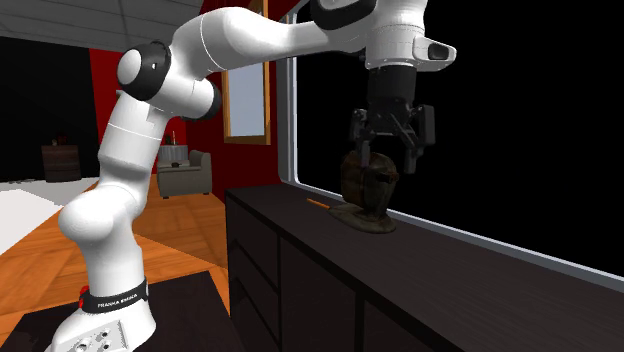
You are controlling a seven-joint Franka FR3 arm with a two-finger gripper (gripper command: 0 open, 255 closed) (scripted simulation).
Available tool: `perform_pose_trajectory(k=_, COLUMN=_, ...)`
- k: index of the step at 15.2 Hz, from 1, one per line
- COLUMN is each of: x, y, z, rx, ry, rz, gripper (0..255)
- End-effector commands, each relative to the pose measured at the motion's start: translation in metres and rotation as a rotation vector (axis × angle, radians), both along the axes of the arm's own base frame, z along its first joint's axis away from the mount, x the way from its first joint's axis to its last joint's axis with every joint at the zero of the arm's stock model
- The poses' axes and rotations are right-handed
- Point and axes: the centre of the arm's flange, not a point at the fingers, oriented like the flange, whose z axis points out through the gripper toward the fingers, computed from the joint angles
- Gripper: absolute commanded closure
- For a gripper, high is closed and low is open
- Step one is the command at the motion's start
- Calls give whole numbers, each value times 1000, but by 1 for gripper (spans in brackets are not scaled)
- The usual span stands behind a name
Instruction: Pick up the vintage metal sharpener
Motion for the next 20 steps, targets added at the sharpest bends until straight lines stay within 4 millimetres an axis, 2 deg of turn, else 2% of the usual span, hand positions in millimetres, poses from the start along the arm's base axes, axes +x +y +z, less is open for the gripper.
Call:
perform_pose_trajectory(k=1, x=1, y=0, z=-10, rx=0, ry=0, rz=1, gripper=0)
perform_pose_trajectory(k=5, x=1, y=0, z=-24, rx=0, ry=0, rz=1, gripper=0)
perform_pose_trajectory(k=6, x=0, y=0, z=-23, rx=0, ry=0, rz=1, gripper=255)
perform_pose_trajectory(k=15, x=1, y=0, z=-24, rx=0, ry=0, rz=1, gripper=255)
perform_pose_trajectory(k=20, x=1, y=0, z=2, rx=0, ry=0, rz=1, gripper=255)
